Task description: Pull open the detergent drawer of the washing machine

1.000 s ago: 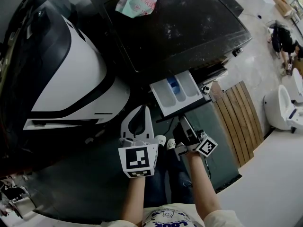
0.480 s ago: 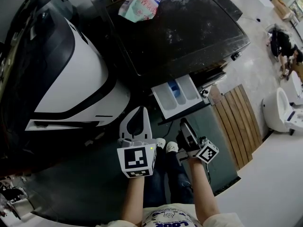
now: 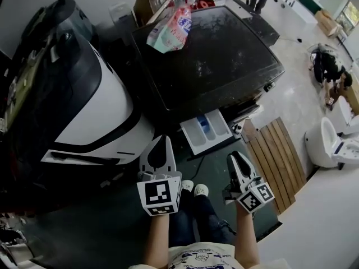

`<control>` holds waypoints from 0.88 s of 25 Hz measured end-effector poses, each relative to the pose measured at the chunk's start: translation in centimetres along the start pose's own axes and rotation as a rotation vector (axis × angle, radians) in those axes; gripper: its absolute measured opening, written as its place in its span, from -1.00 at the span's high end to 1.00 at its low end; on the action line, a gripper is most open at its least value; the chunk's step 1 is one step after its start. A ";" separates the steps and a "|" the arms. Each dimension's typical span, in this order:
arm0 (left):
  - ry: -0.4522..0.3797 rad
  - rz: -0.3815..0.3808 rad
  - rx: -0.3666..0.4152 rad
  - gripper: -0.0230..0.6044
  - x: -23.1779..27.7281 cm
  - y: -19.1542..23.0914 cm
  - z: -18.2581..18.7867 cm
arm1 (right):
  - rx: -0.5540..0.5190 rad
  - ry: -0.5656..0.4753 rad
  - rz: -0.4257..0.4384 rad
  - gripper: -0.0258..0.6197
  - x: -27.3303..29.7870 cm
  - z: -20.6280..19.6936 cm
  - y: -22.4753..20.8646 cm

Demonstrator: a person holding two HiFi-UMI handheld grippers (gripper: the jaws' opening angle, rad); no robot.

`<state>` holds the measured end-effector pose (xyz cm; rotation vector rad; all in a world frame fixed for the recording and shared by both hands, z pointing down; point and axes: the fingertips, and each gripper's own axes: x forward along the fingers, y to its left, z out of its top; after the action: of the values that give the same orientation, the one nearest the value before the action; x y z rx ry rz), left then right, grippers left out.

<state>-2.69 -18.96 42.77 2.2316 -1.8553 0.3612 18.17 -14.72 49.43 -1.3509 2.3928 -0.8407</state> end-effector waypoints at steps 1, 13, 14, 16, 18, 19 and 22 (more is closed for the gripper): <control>-0.012 0.002 -0.001 0.89 -0.1 0.1 0.7 | -0.055 -0.015 -0.011 0.62 0.3 1.7 0.6; -0.140 0.025 -0.007 0.89 -3.4 0.9 9.5 | -0.552 -0.123 -0.179 0.81 2.2 16.2 8.8; -0.150 0.026 -0.006 0.89 -3.7 0.9 10.1 | -0.570 -0.126 -0.183 0.82 2.2 16.6 9.2; -0.170 0.028 -0.003 0.89 -4.3 1.0 11.3 | -0.598 -0.131 -0.190 0.85 2.3 17.4 10.0; -0.188 0.031 -0.002 0.89 -4.9 1.1 12.6 | -0.615 -0.139 -0.191 0.85 2.5 18.3 10.9; -0.197 0.032 -0.001 0.89 -5.2 1.1 13.2 | -0.622 -0.144 -0.192 0.86 2.6 18.7 11.4; -0.221 0.037 0.004 0.89 -6.2 1.3 14.7 | -0.649 -0.159 -0.198 0.88 2.7 20.0 12.6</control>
<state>-4.28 -18.12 26.89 2.3245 -2.0058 0.1278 17.81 -19.01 26.05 -1.8166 2.5298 0.0417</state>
